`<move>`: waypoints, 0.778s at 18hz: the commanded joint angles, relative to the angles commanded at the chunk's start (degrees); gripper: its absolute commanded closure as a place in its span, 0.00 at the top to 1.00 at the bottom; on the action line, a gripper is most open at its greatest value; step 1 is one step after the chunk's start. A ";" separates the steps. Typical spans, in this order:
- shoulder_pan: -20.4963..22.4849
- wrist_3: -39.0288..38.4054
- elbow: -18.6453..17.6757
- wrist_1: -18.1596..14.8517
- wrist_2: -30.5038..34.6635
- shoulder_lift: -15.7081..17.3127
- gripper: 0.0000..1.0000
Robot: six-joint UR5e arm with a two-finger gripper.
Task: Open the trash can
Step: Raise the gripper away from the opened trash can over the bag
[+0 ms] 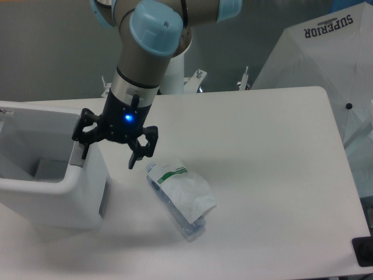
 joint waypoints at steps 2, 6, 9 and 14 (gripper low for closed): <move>1.40 0.17 0.09 0.26 0.17 0.00 1.00; 5.18 4.20 0.18 0.18 4.64 -0.08 1.00; 7.03 10.70 0.09 0.27 10.00 -0.43 1.00; 9.85 19.94 -0.18 0.44 18.62 -4.82 1.00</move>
